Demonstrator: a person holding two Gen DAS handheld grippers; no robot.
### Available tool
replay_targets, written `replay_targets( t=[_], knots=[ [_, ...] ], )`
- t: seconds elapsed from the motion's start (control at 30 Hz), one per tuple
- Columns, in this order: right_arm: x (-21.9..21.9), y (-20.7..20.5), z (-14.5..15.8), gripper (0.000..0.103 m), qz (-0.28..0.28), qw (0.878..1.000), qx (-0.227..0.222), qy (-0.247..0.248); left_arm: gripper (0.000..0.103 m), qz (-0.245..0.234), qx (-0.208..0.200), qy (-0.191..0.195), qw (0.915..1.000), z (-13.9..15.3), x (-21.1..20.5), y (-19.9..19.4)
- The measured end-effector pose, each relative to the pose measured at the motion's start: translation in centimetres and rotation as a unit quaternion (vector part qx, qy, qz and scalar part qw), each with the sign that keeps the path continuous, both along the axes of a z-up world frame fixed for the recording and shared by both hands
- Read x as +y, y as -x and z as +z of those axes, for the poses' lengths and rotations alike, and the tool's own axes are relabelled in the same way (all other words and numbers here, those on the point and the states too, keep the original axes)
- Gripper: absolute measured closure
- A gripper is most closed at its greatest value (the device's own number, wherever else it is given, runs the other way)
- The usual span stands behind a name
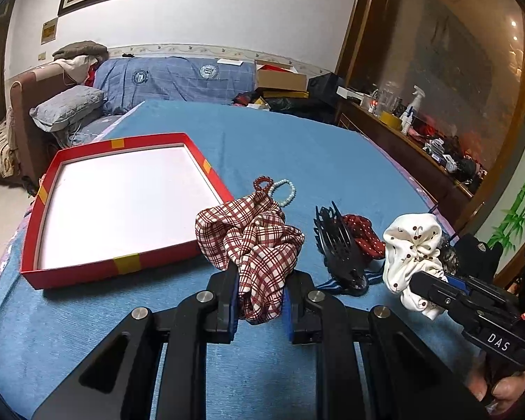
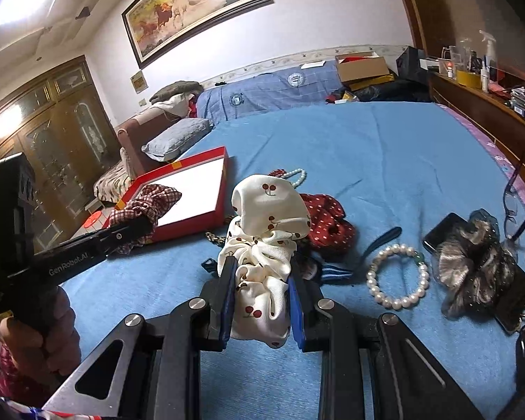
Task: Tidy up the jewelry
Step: 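Carry both scrunchies over the red tray with both grippers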
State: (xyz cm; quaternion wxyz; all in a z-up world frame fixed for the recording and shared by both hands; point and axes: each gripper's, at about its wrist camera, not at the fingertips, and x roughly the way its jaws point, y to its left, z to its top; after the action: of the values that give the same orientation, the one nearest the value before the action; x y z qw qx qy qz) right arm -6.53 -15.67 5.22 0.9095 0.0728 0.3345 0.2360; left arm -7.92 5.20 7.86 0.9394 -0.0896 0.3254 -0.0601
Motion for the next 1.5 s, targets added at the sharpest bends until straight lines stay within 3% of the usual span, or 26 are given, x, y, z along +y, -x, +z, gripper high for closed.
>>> replay_targets(
  t=[1.0,1.33,1.5],
  knots=[
    [8.1,-4.5,3.6,0.074,0.068,0.998,-0.014,-0.003,0.084,0.083,-0.026,0.005,0.9962,2.7,8.3,-1.6],
    [9.4,-6.8,3.9,0.074,0.068,0.998,-0.005,-0.012,0.084,0.094,-0.022,-0.01,0.9952,3.2,9.8,-5.2],
    [9.8,-8.3,3.7,0.074,0.065,0.998,0.011,-0.021,0.084,0.105,-0.016,-0.001,0.9943,3.5,11.4,-8.3]
  ],
)
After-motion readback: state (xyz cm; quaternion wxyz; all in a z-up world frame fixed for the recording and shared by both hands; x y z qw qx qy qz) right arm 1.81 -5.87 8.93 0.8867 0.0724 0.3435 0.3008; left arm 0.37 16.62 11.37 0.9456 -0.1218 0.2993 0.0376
